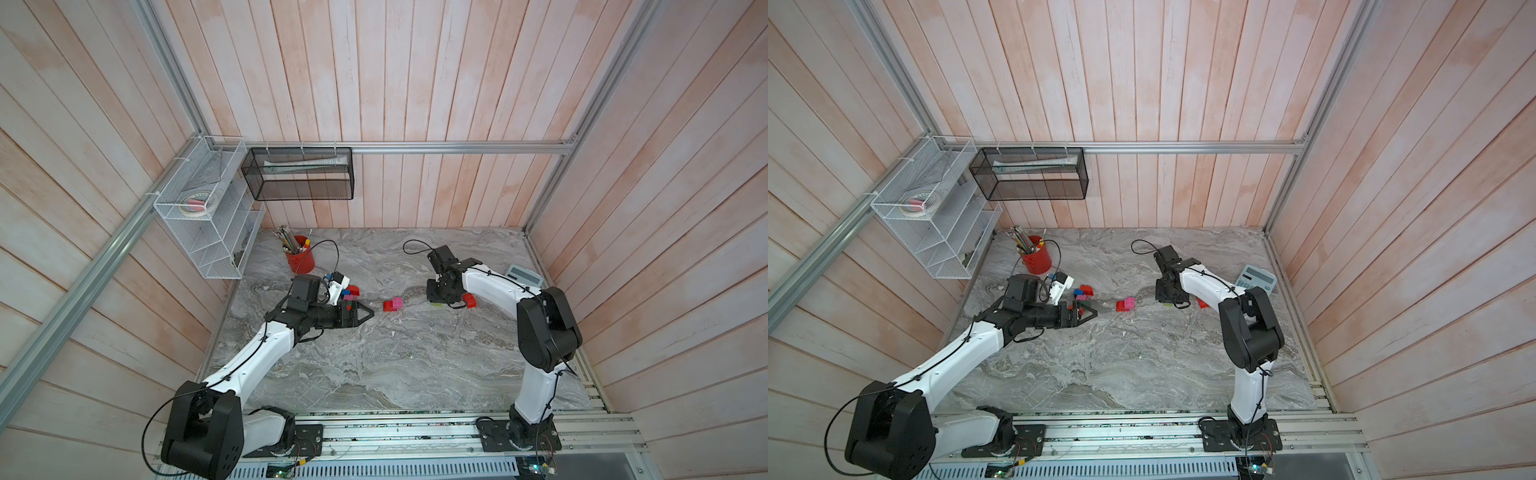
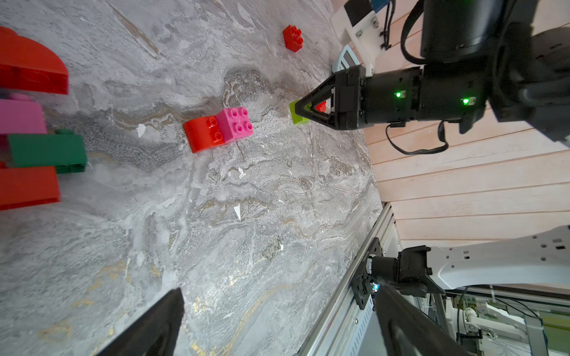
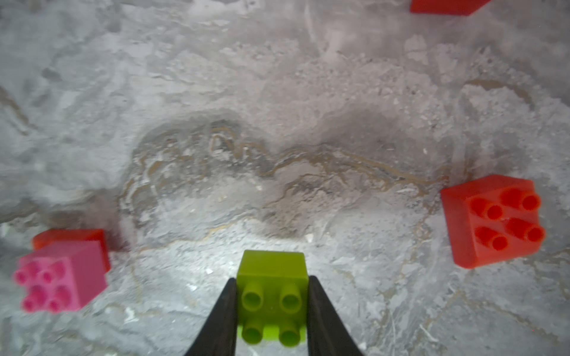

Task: Assemble the letter s with lego
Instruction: Pick up the lego brick from the center of the board, then assemble the lego brick with the lego brick.

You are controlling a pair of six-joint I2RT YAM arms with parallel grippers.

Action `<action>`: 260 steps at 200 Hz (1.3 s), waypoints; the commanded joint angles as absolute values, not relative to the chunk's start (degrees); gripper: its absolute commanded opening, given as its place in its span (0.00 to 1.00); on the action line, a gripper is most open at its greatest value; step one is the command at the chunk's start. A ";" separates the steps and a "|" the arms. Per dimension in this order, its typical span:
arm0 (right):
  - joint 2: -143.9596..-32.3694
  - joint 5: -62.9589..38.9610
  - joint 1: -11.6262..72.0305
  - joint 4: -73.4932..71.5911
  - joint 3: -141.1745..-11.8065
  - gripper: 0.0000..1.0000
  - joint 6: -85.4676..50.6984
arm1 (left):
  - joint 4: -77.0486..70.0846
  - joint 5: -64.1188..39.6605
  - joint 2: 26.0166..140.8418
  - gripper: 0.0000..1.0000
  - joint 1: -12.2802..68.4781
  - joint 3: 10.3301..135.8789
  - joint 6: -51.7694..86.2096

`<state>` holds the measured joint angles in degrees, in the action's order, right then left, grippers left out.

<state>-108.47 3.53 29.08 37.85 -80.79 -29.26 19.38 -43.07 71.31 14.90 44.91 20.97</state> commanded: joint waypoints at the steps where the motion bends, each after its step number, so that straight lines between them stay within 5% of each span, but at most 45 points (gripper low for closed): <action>1: -107.63 3.25 31.58 40.86 -84.44 0.26 -31.74 | 21.16 -43.57 68.89 1.00 13.11 44.96 18.89; 121: -119.00 2.24 43.09 46.39 -101.70 0.26 -36.91 | 21.37 -45.79 66.14 1.00 9.15 42.92 18.03; 260: -124.80 4.91 43.77 47.86 -105.91 0.26 -36.73 | 19.34 -46.24 63.90 1.00 8.94 40.52 20.30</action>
